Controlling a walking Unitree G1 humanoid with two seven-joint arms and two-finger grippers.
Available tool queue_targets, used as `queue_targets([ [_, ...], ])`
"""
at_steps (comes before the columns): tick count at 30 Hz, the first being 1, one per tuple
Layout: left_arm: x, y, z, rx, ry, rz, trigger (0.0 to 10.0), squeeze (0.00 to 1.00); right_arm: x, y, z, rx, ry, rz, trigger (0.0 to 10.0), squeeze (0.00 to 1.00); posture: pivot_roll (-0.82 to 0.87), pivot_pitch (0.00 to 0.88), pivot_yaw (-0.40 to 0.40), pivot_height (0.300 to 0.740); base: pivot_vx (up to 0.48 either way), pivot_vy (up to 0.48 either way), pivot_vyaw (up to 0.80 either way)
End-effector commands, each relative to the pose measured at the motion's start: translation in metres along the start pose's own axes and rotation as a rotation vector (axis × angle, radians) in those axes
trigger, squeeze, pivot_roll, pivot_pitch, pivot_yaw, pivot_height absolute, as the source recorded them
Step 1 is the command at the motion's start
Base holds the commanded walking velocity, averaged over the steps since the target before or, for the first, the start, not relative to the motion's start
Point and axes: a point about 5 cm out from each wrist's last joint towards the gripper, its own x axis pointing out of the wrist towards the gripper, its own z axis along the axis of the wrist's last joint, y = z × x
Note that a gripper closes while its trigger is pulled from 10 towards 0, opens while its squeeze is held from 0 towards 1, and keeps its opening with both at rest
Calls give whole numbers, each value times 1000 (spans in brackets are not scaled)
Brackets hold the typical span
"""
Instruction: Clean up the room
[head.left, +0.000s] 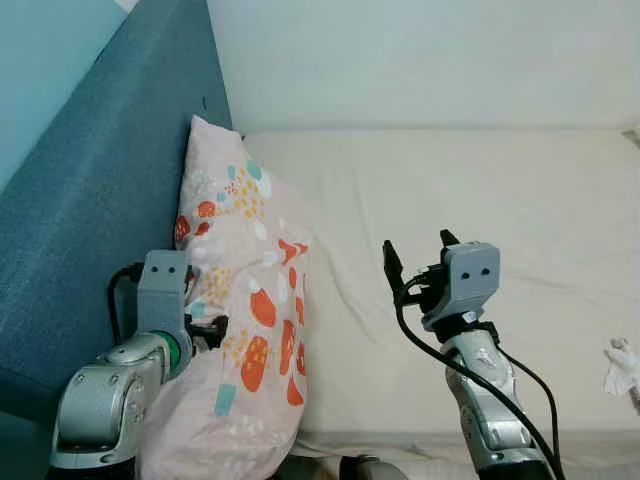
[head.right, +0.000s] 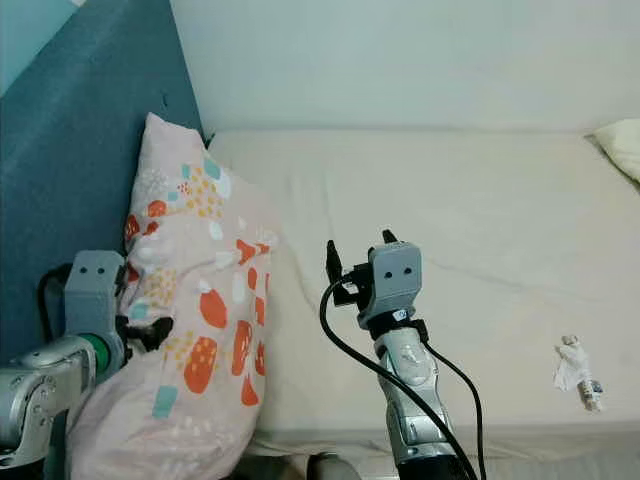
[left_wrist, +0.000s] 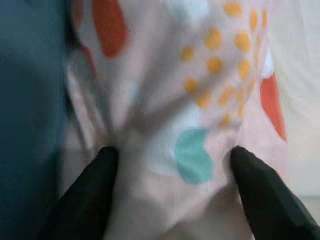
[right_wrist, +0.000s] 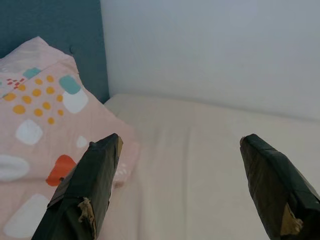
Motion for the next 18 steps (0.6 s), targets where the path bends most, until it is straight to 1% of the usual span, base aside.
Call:
queue_targets([
  [1,1,-9,-11,-65,87,-91,6863,0,-4,-1,-5,7,22,-2,10000,0,22,112,54,740,0,0,0],
  [3,6,-16,-12,-102,102,-130,6431,0,-4,-2,-5,6,24,-3,10000,0,19,113,55,740,0,0,0],
  [4,10,-18,-11,-74,90,-117,6549,0,-3,-2,-5,6,24,-4,10000,0,12,111,57,740,0,0,0],
  [5,10,-18,-11,-74,90,-117,6549,0,-3,-2,-5,6,24,-4,10000,0,12,111,57,740,0,0,0],
  [6,12,-19,-11,-51,80,-106,6549,0,-3,-2,-5,6,24,-5,10000,0,12,111,57,740,0,0,0],
  [7,18,-21,-10,-10,60,-77,4235,0,-3,-2,-5,7,23,-8,10000,0,4,110,58,740,0,0,0],
  [8,25,-24,-9,41,33,-51,510,0,-3,-2,-5,7,23,-11,10000,0,1,110,58,740,0,0,0],
  [9,25,-24,-9,41,33,-51,510,0,-3,-2,-5,7,23,-11,10000,0,1,110,58,740,0,0,0],
  [11,31,-29,-7,89,7,-28,510,0,-4,-2,-5,7,22,-14,10000,0,1,110,58,740,0,0,0],
  [12,34,-30,-5,102,-6,-12,0,0,-4,-2,-5,8,22,-14,10000,0,-6,110,58,740,0,0,0],
  [13,38,-31,-4,110,-16,6,0,0,-5,-3,-5,10,23,-15,10000,0,-6,110,58,740,0,0,0],
  [14,38,-31,-4,110,-16,6,0,0,-5,-3,-5,10,23,-15,10000,0,-6,110,58,740,0,0,0],
  [16,40,-28,-1,155,-41,52,0,0,-6,-3,-6,5,34,-6,10000,0,-16,111,57,740,0,0,0],
  [17,40,-28,-1,155,-41,52,0,0,-6,-3,-6,5,34,-6,10000,0,-16,111,57,740,0,0,0],
  [18,40,-27,0,183,-53,68,0,0,-8,-3,-7,12,50,22,10000,0,-14,114,55,740,0,0,0],
])
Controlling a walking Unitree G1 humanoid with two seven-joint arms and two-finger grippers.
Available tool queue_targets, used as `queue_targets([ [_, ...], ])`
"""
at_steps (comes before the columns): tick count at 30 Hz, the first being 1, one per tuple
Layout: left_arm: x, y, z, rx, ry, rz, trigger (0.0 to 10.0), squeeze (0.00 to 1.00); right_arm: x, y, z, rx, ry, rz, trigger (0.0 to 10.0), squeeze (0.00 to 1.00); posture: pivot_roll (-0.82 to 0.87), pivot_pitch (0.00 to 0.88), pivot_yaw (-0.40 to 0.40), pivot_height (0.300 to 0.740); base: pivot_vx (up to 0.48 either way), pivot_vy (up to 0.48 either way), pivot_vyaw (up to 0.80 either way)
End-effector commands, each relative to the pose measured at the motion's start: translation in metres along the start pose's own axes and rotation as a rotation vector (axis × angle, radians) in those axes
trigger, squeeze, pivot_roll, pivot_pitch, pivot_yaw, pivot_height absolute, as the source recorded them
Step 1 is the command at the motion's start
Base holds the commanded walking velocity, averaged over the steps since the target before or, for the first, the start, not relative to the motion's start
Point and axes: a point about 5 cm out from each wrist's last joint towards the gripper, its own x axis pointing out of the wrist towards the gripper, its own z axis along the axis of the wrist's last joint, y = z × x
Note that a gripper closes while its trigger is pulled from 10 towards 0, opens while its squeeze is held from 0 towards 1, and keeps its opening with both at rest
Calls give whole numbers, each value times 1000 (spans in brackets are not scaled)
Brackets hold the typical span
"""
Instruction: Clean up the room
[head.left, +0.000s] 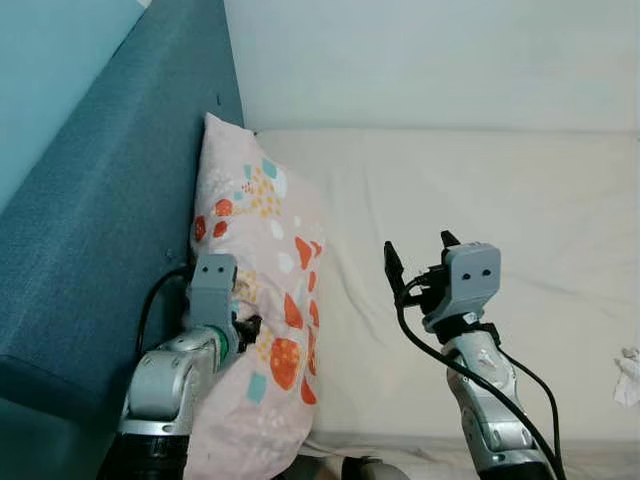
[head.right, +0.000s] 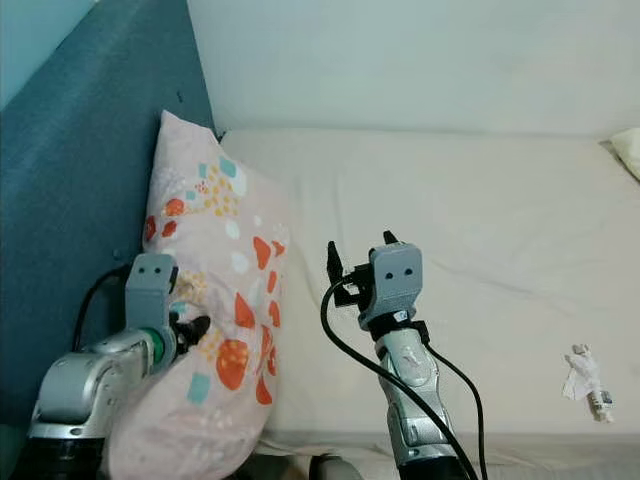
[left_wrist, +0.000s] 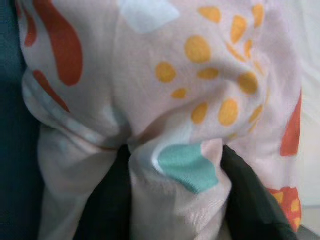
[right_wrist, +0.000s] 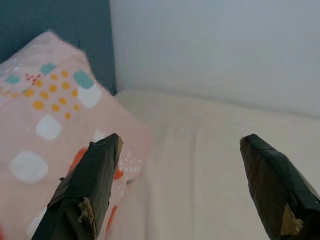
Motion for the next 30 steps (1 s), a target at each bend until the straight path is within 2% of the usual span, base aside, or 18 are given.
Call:
queue_targets([
  [1,2,1,-3,30,5,21,0,0,-8,-2,-7,4,65,67,10000,0,-12,114,54,740,0,0,0],
  [2,1,1,-2,36,-6,15,0,0,-18,-4,-9,-13,124,194,10000,0,-13,116,53,740,0,0,0],
  [3,1,1,-2,36,-6,15,0,0,-18,-4,-9,-13,124,194,10000,0,-13,116,53,740,0,0,0],
  [4,0,1,-1,38,-11,12,0,0,-22,-5,-8,-21,141,248,10000,0,-13,116,53,740,0,0,0],
  [6,0,0,1,45,-28,9,0,0,-39,-19,-3,-57,201,344,10000,0,-22,120,49,740,0,0,0],
  [7,0,0,1,45,-28,9,0,0,-39,-19,-3,-57,201,344,10000,0,-22,120,49,740,0,0,0],
  [9,1,0,3,47,-46,4,0,0,-57,-30,2,-71,270,432,10000,0,-29,122,49,740,0,0,0],
  [10,1,0,3,47,-46,4,0,0,-57,-30,2,-71,270,432,10000,0,-29,122,49,740,0,0,0],
  [11,0,-2,5,50,-58,-6,0,0,-70,-34,5,-92,320,503,10000,0,-41,125,49,740,0,0,0],
  [12,0,-2,5,50,-58,-6,0,0,-70,-34,5,-92,320,503,10000,0,-41,125,49,740,0,0,0],
  [14,-1,-5,10,64,-84,-28,0,0,-95,-41,11,-154,423,623,10000,0,-51,128,55,740,0,0,0],
  [19,-4,-7,15,77,-103,-45,0,0,-98,-44,16,-173,443,647,10000,0,-52,127,65,740,0,0,0],
  [22,-13,-10,30,147,-181,-68,0,0,-82,-44,22,-171,371,591,10000,0,-48,122,67,740,0,0,0],
  [24,-14,-10,33,163,-197,-72,0,0,-80,-44,24,-165,369,586,10000,0,-48,121,67,740,0,0,0],
  [25,-21,-11,45,229,-285,-79,10000,0,-76,-42,24,-159,355,583,10000,0,-43,117,65,740,0,0,0],
  [26,-21,-11,45,229,-285,-79,10000,0,-76,-42,24,-159,355,583,10000,0,-43,117,65,740,0,0,0],
  [28,-35,-16,65,303,-421,-118,10000,0,-71,-39,26,-157,339,583,10000,0,-38,113,61,740,0,0,0],
  [30,-43,-19,75,318,-486,-159,10000,0,-69,-38,27,-158,335,583,10000,0,-38,113,61,740,0,0,0],
])
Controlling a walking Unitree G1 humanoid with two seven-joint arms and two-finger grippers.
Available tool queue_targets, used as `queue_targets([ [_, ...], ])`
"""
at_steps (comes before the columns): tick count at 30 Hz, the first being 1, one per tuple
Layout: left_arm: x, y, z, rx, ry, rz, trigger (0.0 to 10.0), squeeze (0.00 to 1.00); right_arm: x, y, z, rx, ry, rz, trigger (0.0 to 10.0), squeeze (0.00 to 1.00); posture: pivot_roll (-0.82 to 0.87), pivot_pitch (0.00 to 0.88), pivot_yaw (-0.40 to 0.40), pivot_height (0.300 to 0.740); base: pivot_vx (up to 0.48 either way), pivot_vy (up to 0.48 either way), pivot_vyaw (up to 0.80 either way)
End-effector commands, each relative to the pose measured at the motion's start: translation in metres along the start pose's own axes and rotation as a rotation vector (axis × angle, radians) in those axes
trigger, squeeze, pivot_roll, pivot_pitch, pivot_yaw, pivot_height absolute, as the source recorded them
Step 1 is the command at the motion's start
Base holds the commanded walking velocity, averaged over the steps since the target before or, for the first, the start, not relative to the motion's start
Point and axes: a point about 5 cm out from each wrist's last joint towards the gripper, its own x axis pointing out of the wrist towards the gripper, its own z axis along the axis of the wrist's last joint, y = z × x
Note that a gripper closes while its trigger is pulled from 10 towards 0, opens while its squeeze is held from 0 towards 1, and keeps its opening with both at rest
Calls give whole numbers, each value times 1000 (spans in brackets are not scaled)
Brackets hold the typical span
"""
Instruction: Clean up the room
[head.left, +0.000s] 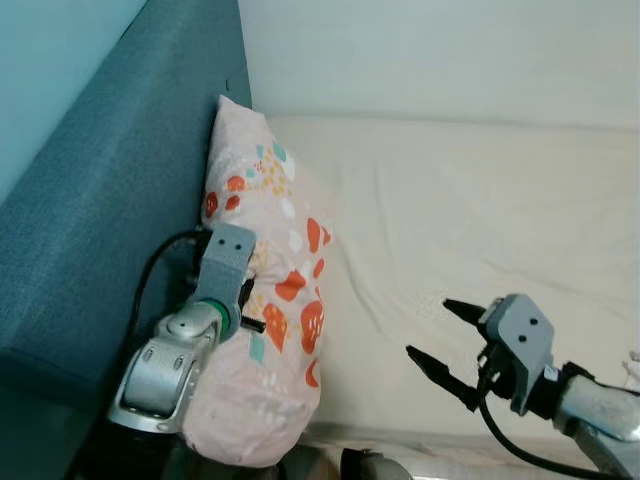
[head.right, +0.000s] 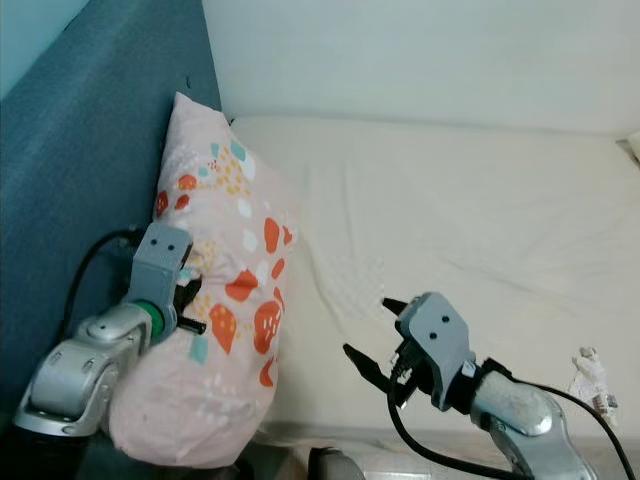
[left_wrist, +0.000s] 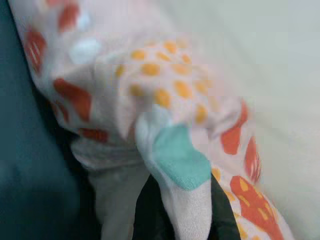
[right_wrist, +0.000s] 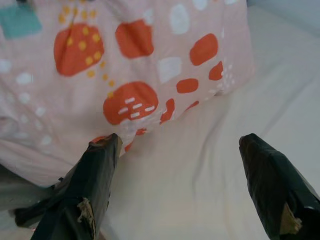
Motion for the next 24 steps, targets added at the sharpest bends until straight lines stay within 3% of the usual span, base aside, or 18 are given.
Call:
queue_targets([
  [1,-6,-4,33,-15,-171,-43,10000,0,3,3,-3,34,1,7,10000,0,-36,108,59,740,0,0,0],
  [3,-6,-3,40,-43,-198,-47,10000,0,3,3,-2,35,-2,6,10000,0,-36,108,59,740,0,0,0],
  [5,0,-3,64,-193,-271,-52,10000,0,9,4,0,50,-29,4,10000,0,-47,103,54,740,0,0,0],
  [6,0,-3,64,-193,-271,-52,10000,0,9,4,0,50,-29,4,10000,0,-47,103,54,740,0,0,0],
  [8,8,-7,79,-305,-298,-75,10000,0,15,8,2,69,-50,10,10000,0,-49,101,50,740,0,0,0],
  [11,12,-9,82,-332,-302,-87,10000,0,17,11,2,77,-54,16,10000,0,-49,101,50,740,0,0,0],
  [15,27,-23,108,-399,-378,-111,10000,0,21,15,-1,96,-53,27,10000,0,-68,102,45,740,0,0,0],
  [16,32,-28,118,-404,-414,-110,10000,0,22,16,-1,99,-53,27,10000,0,-74,103,46,740,0,0,0],
  [19,34,-31,124,-406,-435,-108,10000,0,22,16,-1,101,-53,27,10000,0,-74,103,46,740,0,0,0],
  [21,37,-34,133,-371,-476,-94,10000,0,22,16,-1,102,-53,26,10000,0,-89,106,47,740,0,0,0],
  [24,38,-42,163,-191,-621,-29,10000,0,22,17,-2,107,-53,23,10000,0,-102,111,48,740,0,0,0],
])
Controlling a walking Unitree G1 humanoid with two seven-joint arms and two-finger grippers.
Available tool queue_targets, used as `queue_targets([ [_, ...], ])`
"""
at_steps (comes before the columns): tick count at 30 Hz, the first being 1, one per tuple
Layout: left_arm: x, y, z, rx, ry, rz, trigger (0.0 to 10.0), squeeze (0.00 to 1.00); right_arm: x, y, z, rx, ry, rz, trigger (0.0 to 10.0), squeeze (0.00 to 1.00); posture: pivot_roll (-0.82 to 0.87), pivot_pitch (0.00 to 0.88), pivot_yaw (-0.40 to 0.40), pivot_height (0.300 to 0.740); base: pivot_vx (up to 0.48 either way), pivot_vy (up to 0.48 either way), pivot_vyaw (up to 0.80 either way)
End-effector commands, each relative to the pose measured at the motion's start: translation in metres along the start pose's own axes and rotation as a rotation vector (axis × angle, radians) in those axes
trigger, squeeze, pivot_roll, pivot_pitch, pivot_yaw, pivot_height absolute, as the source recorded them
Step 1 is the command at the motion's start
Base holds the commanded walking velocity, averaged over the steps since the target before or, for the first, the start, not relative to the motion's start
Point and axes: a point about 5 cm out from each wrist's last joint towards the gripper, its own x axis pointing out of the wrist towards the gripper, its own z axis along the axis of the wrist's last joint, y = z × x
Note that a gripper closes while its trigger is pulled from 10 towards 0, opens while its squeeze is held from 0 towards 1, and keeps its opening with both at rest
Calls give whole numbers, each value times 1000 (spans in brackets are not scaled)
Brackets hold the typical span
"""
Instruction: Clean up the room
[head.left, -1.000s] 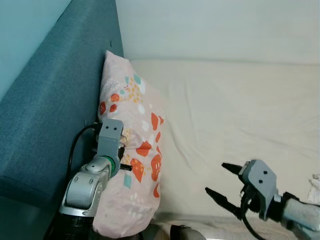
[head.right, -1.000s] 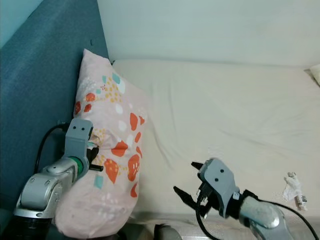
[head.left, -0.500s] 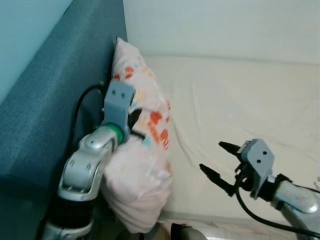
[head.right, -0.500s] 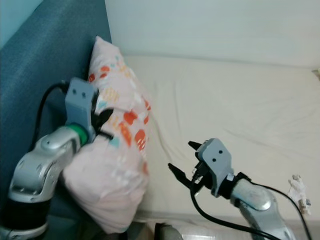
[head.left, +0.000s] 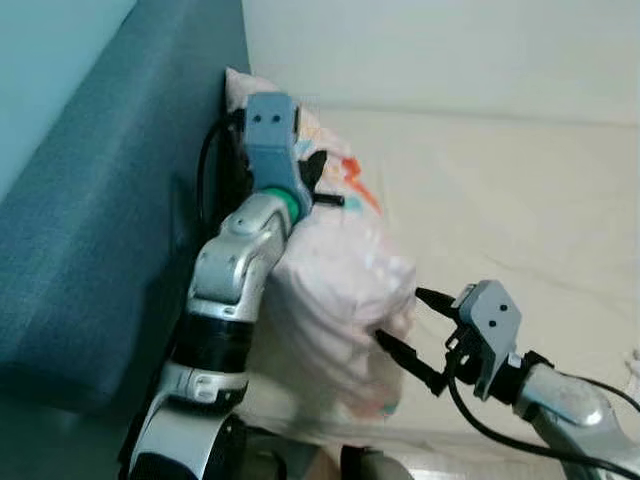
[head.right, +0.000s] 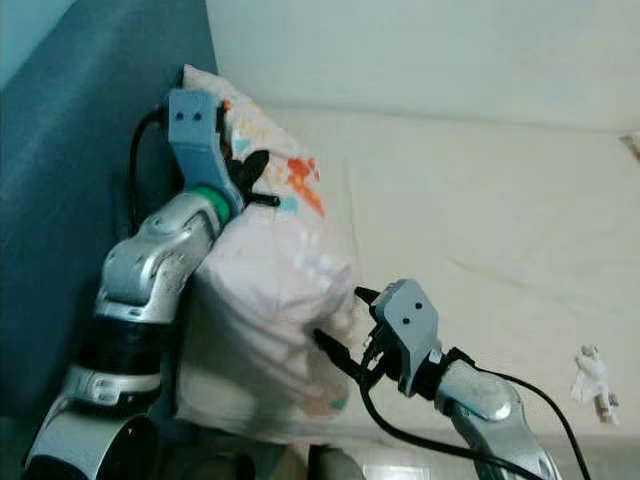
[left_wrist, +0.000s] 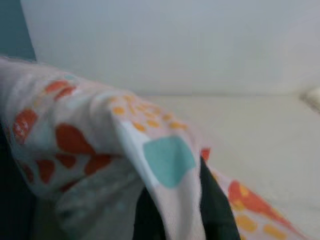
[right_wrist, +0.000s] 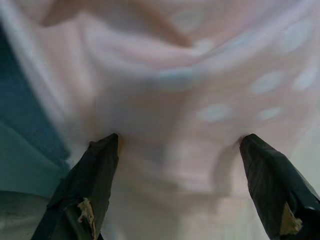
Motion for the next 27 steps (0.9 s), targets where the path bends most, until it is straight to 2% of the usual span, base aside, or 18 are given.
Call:
queue_targets([
  [1,3,-14,35,81,-193,-30,10000,0,-1,2,-4,22,17,0,10000,0,-102,111,48,740,0,0,0],
  [2,3,-14,35,81,-193,-30,10000,0,-1,2,-4,22,17,0,10000,0,-102,111,48,740,0,0,0],
  [5,9,-20,53,216,-303,6,10000,0,-1,4,-5,29,18,0,10000,0,-101,114,50,740,0,0,0],
  [8,11,-20,55,246,-323,21,10000,0,-1,4,-6,30,18,0,10000,0,-101,114,50,740,0,0,0],
  [9,14,-18,55,327,-351,61,10000,0,0,5,-5,32,17,1,10000,0,-104,116,50,740,0,0,0],
  [11,17,-16,52,366,-359,81,10000,0,0,5,-5,34,16,2,10000,0,-104,118,49,740,0,0,0],
  [12,21,-14,45,417,-340,87,10000,0,0,6,-5,36,14,3,10000,0,-101,120,47,740,0,0,0],
  [14,30,-9,21,431,-215,104,10000,0,1,7,-5,38,14,7,10000,0,-101,123,47,740,0,0,0],
  [17,31,-6,6,469,-161,114,10000,0,1,7,-5,39,14,7,10000,0,-102,126,45,740,0,0,0],
  [18,32,-2,-13,515,-87,126,10000,0,1,7,-5,40,14,7,10000,0,-102,128,45,740,0,0,0],
  [19,31,3,-30,551,-17,133,10000,0,1,7,-5,40,13,7,10000,0,-103,130,45,740,0,0,0],
  [20,31,3,-30,551,-17,133,10000,0,1,7,-5,40,13,7,10000,0,-103,130,45,740,0,0,0],
  [21,28,9,-48,591,50,138,10000,0,1,8,-5,41,12,6,10000,0,-99,131,43,740,0,0,0],
  [22,28,9,-48,591,50,138,10000,0,1,8,-5,41,12,6,10000,0,-99,131,43,740,0,0,0],
  [23,26,14,-61,623,97,142,10000,0,2,8,-5,42,12,7,10000,0,-100,134,42,740,0,0,0],
  [25,24,16,-68,642,120,144,10000,0,2,8,-5,42,12,7,10000,0,-99,134,41,740,0,0,0],
  [26,20,22,-82,665,191,140,10000,0,2,9,-5,43,11,8,10000,0,-99,136,41,740,0,0,0],
  [27,20,22,-82,665,191,140,10000,0,2,9,-5,43,11,8,10000,0,-99,136,41,740,0,0,0],
])
